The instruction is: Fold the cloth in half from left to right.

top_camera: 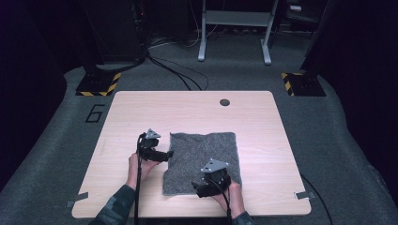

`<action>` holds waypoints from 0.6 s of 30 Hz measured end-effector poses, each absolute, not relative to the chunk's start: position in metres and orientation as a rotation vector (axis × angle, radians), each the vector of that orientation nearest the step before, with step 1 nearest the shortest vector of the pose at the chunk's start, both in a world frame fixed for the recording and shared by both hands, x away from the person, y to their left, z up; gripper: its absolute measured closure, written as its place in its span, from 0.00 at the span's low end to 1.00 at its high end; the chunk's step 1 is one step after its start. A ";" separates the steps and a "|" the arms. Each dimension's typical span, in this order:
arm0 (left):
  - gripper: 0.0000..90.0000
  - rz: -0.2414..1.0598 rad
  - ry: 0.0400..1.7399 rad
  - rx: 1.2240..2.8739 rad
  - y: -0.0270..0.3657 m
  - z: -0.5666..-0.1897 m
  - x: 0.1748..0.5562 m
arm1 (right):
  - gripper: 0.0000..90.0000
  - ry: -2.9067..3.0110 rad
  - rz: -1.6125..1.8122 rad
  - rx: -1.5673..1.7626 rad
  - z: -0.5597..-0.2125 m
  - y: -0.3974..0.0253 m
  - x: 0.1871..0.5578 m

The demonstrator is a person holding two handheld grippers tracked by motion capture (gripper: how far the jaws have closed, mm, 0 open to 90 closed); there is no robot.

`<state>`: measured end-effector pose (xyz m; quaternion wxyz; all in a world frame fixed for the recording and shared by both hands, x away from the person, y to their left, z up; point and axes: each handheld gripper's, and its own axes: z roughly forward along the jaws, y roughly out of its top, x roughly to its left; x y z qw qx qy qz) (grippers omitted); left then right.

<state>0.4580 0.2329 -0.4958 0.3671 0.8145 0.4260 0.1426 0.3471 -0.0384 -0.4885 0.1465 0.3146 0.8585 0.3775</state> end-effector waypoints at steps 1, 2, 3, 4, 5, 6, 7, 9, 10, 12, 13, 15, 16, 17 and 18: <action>0.15 0.374 1.093 2.098 0.232 -0.496 0.461 | 0.17 2.476 1.088 0.904 -0.489 -0.034 0.347; 0.15 0.370 1.099 2.097 0.231 -0.497 0.463 | 0.17 2.479 1.097 0.894 -0.489 -0.030 0.346; 0.15 0.362 1.105 2.092 0.230 -0.498 0.466 | 0.17 2.484 1.103 0.877 -0.490 -0.026 0.346; 0.15 0.367 1.107 2.094 0.229 -0.498 0.470 | 0.17 2.485 1.105 0.867 -0.490 -0.022 0.346; 0.15 0.368 1.105 2.103 0.229 -0.499 0.472 | 0.17 2.497 1.103 0.857 -0.490 -0.018 0.346; 0.15 0.361 1.112 2.095 0.228 -0.500 0.475 | 0.17 2.501 1.109 0.846 -0.491 -0.015 0.346; 0.16 0.375 1.116 2.091 0.226 -0.501 0.477 | 0.17 2.505 1.111 0.840 -0.491 -0.011 0.345; 0.16 0.370 1.122 2.101 0.224 -0.502 0.482 | 0.17 2.511 1.120 0.827 -0.491 -0.004 0.343; 0.16 0.370 1.129 2.099 0.223 -0.503 0.485 | 0.17 2.519 1.116 0.815 -0.491 0.000 0.342; 0.16 0.371 1.135 2.099 0.223 -0.504 0.492 | 0.17 2.533 1.121 0.796 -0.490 0.008 0.340; 0.17 0.368 1.139 2.098 0.223 -0.504 0.494 | 0.17 2.543 1.121 0.792 -0.490 0.013 0.338; 0.17 0.377 1.147 2.098 0.222 -0.505 0.499 | 0.17 2.549 1.137 0.770 -0.489 0.021 0.335; 0.17 0.370 1.154 2.102 0.222 -0.505 0.501 | 0.17 2.559 1.136 0.769 -0.489 0.024 0.334; 0.17 0.373 1.161 2.097 0.221 -0.506 0.504 | 0.18 2.560 1.145 0.746 -0.490 0.027 0.333; 0.18 0.383 1.167 2.093 0.220 -0.507 0.506 | 0.18 2.562 1.155 0.738 -0.491 0.032 0.332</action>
